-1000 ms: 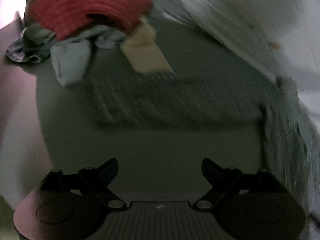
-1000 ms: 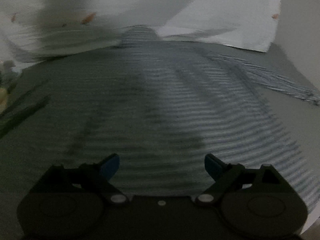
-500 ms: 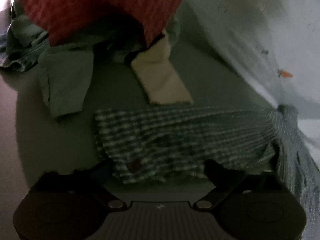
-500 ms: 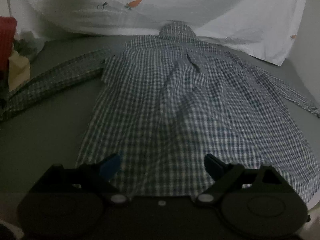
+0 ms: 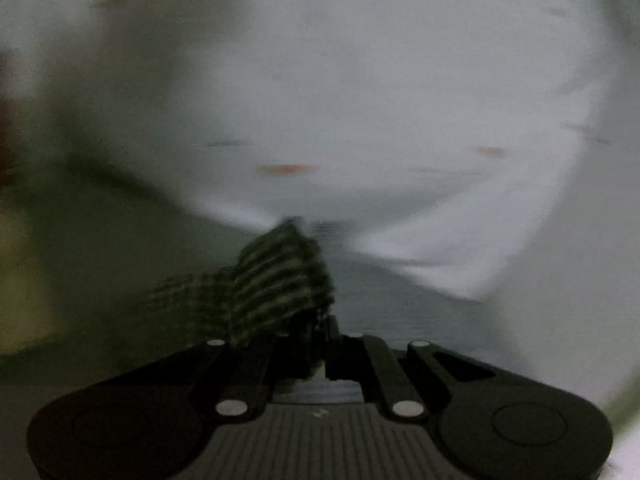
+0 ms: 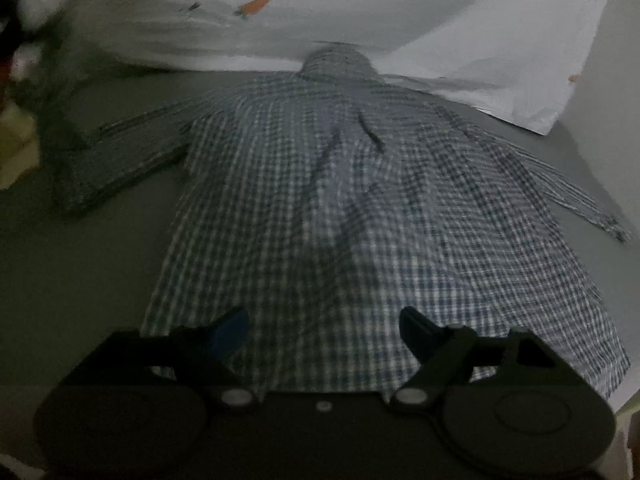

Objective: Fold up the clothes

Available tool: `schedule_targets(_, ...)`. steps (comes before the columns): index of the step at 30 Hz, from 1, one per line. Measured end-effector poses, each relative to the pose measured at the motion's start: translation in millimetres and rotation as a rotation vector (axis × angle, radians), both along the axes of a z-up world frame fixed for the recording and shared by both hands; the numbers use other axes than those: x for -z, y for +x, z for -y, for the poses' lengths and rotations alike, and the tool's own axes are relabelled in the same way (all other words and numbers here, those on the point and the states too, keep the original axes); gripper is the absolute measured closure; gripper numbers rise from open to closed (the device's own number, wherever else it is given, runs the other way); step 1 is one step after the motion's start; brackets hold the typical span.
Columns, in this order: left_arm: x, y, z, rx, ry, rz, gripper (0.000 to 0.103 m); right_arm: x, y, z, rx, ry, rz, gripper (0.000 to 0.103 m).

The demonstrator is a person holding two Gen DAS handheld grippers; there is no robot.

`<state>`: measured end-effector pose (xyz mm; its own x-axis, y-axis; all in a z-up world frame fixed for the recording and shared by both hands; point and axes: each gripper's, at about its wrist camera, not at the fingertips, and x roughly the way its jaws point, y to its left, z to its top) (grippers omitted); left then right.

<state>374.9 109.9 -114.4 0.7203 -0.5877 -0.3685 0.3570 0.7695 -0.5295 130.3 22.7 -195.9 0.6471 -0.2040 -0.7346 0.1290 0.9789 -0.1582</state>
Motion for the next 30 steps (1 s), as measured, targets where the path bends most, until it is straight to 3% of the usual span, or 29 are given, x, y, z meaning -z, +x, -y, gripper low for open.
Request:
schedule_targets(2,-18.7,0.6,62.2,0.192,0.005,0.070,0.091,-1.6,2.2,6.9,0.032,0.008,0.001,0.020)
schedule_targets(3,-21.0,-2.6,92.4,0.275,0.034,0.094,0.080,-2.6,2.5,9.7,0.043,0.005,0.004,0.020)
schedule_targets(4,-16.0,-4.7,110.2,0.331,0.073,0.075,0.060,-3.8,1.8,12.0,0.052,-0.002,0.009,0.020)
schedule_targets(5,-10.9,-6.8,128.0,0.388,0.112,0.056,0.050,-5.2,0.7,14.9,0.061,-0.012,0.013,0.020)
schedule_targets(6,-5.7,-9.0,144.3,0.441,0.148,0.037,0.043,-6.2,-1.2,18.1,0.073,-0.024,0.017,0.020)
schedule_targets(8,8.7,-13.4,138.7,0.466,0.126,-0.024,0.040,-6.6,-5.1,24.1,0.095,-0.043,0.018,0.020)
schedule_targets(9,15.5,-14.5,132.6,0.472,0.110,-0.056,0.033,-5.3,-6.7,26.9,0.103,-0.055,0.013,0.020)
schedule_targets(12,35.6,-14.9,103.4,0.388,0.142,-0.159,0.031,6.9,-7.2,28.4,0.079,-0.185,-0.033,0.023)
schedule_targets(17,79.8,-10.5,68.7,0.198,0.299,-0.354,0.032,27.3,7.5,21.9,-0.118,-0.409,-0.085,0.047)
schedule_targets(20,95.3,-19.2,61.0,0.116,0.306,-0.456,0.033,33.5,22.8,17.6,-0.265,-0.469,-0.078,0.052)
schedule_targets(26,115.2,-43.9,79.4,0.026,0.338,-0.565,0.032,45.0,49.3,25.3,-0.550,-0.505,-0.046,0.052)
schedule_targets(29,127.3,-72.1,93.5,-0.098,0.339,-0.632,0.031,54.2,55.5,42.7,-0.651,-0.558,-0.021,0.057)
schedule_targets(30,128.5,-81.6,101.2,-0.163,0.354,-0.642,0.032,55.3,57.3,51.3,-0.681,-0.534,-0.016,0.059)
